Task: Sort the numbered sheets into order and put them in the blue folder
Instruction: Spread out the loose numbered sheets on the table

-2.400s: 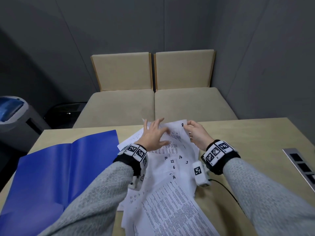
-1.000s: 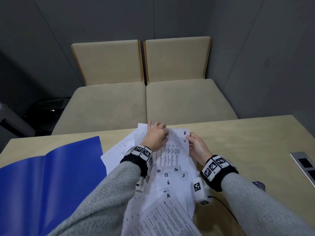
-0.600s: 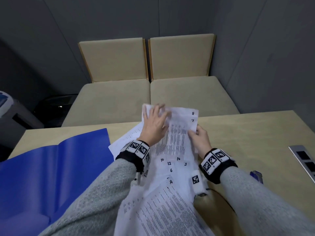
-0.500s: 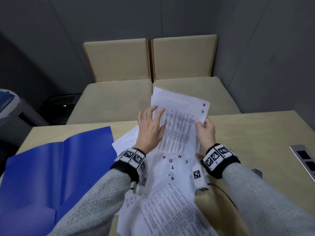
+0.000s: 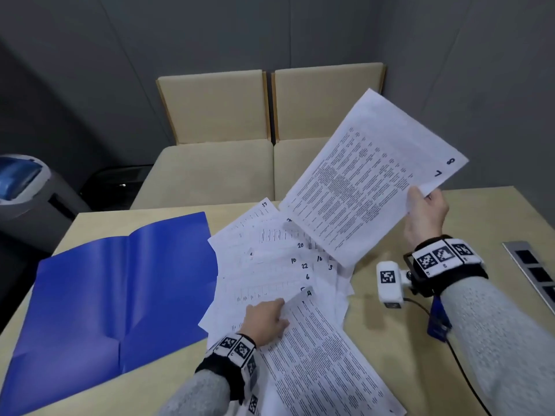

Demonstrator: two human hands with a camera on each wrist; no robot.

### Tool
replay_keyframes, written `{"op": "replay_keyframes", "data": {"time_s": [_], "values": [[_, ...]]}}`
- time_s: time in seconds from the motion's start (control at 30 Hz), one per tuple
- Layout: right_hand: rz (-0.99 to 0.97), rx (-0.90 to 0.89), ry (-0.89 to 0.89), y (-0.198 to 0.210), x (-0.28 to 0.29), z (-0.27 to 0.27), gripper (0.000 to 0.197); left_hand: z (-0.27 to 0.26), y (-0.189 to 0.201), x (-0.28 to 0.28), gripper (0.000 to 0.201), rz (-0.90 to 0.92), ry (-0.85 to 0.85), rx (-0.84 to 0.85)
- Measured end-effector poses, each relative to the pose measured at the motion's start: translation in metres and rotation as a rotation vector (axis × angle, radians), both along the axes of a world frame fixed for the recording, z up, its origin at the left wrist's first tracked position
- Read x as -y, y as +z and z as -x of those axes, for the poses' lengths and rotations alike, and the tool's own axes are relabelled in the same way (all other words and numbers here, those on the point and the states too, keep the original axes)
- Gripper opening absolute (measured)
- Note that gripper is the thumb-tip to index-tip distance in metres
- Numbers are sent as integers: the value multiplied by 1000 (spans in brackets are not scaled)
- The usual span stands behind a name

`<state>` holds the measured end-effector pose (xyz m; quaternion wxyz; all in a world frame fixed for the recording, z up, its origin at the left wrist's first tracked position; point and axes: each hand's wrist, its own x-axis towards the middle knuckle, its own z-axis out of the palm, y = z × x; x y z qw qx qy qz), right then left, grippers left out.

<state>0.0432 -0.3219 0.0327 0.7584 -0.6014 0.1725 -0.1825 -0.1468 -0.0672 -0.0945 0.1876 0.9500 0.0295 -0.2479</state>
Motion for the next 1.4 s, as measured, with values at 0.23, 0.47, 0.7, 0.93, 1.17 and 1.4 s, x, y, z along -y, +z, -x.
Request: {"op": "replay_keyframes", "data": {"time_s": [0.23,0.47,0.7,0.93,1.17,1.4], "values": [[-52,-112,-45,-36,34,22,19,-18,15,-13,13,69,-249,-42],[-34,-153,-46,-57,49,31,23,-15,9,-8,42,-209,-196,95],[-30,-192,0,-65,51,30,21,-21,6,-8,57,-177,-248,84],[8,-283,66,-80,54,28,27,-23,5,-3,78,-152,-149,124],[52,-318,39,-90,64,30,23,-21,-3,-6,62,-237,51,84],[76,-306,-50,-86,88,27,28,-34,4,-9,37,-150,-133,196]]}}
